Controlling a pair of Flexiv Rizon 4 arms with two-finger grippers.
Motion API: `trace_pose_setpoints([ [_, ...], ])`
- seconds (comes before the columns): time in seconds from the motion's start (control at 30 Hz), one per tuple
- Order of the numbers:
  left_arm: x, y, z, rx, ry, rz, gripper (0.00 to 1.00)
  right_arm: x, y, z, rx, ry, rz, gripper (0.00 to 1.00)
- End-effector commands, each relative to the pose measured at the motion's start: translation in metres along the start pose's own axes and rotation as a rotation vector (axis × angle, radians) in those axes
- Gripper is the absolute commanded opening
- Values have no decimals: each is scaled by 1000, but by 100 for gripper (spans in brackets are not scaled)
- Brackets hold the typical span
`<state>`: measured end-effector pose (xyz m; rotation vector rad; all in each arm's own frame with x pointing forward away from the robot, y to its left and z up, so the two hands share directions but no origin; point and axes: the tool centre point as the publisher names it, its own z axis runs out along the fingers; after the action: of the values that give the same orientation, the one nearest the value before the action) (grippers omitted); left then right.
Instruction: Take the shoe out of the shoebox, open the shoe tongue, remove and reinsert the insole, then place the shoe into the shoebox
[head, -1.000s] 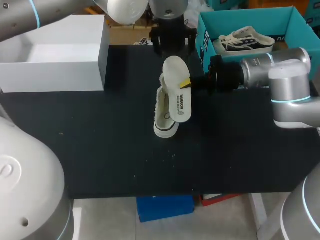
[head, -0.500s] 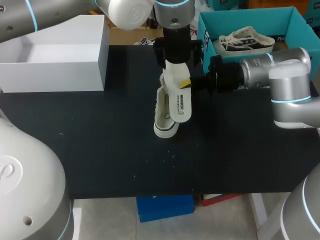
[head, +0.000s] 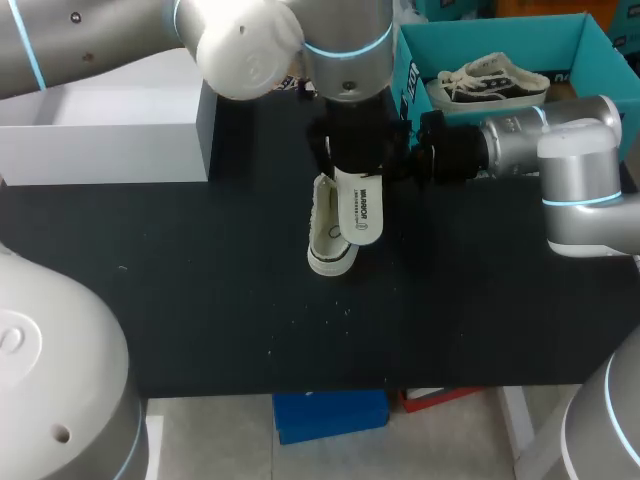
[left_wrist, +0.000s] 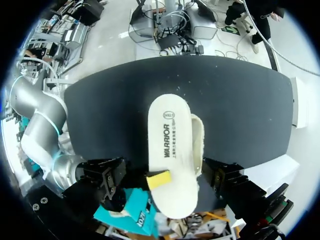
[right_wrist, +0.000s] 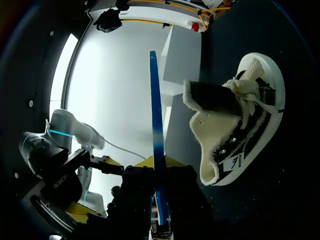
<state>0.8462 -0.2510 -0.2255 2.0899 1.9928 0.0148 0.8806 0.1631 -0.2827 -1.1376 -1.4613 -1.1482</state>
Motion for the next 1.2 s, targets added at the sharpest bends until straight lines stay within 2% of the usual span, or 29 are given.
trace_pose_setpoints([
  [0.03, 19, -17, 4, -27, -263, 0, 100, 0, 1, 1, 1, -2, 1, 0],
  [0.1, 25, -24, 4, -50, -442, -2, 100, 0, 1, 1, 1, -2, 1, 0],
  [0.27, 38, -43, 4, -80, -806, 19, 100, 0, 1, 1, 1, -2, 1, 0],
  [1.03, 38, -43, 4, -80, -806, 19, 100, 0, 1, 1, 1, -2, 1, 0],
  [1.1, 34, -37, 5, -66, -962, 14, 100, 0, 1, 1, 1, -2, 1, 0],
  [1.2, 31, -30, 6, -79, -1121, 29, 100, 0, 1, 1, 1, -2, 1, 0],
])
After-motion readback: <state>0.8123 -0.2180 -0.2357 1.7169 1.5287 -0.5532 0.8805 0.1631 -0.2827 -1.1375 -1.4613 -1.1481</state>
